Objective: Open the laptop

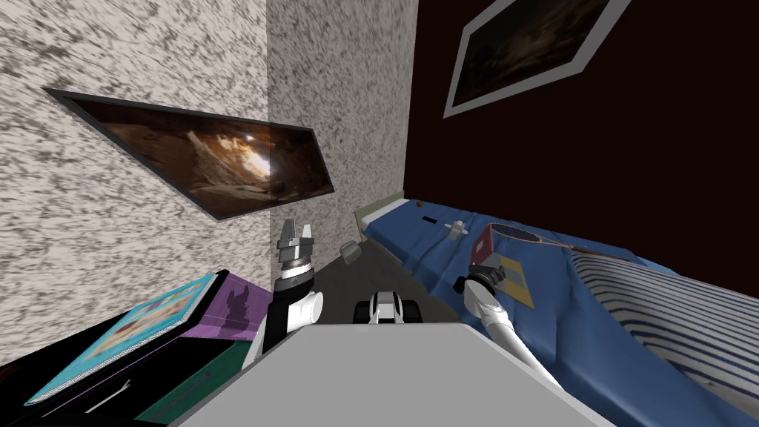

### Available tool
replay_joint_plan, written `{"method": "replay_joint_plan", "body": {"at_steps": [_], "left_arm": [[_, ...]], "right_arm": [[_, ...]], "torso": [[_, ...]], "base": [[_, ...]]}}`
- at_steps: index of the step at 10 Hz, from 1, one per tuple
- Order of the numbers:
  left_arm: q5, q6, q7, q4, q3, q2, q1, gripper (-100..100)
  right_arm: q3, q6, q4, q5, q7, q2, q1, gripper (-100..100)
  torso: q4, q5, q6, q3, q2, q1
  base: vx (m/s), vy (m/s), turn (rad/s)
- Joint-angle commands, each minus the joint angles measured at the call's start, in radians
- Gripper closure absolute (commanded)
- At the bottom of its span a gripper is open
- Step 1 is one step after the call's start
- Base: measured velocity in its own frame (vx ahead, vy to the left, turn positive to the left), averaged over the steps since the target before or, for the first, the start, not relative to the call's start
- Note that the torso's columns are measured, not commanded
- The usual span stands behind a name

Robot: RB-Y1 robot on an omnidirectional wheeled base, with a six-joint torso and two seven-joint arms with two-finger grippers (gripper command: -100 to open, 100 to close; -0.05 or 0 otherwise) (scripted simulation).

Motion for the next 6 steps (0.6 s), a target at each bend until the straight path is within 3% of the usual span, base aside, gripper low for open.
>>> {"method": "replay_joint_plan", "body": {"at_steps": [1, 6], "left_arm": [[0.000, 0.000, 0.000, 0.000, 0.000, 0.000, 0.000, 0], [0.000, 0.000, 0.000, 0.000, 0.000, 0.000, 0.000, 0]], "right_arm": [[-0.007, 0.050, 0.052, 0.049, 0.016, -0.015, -0.018, -100], [-0.021, 0.154, 0.154, 0.158, 0.047, -0.060, -0.051, -100]], "torso": [[0.000, 0.000, 0.000, 0.000, 0.000, 0.000], [0.000, 0.000, 0.000, 0.000, 0.000, 0.000]], "base": [[0.031, 0.016, 0.019], [0.034, 0.016, 0.099]]}}
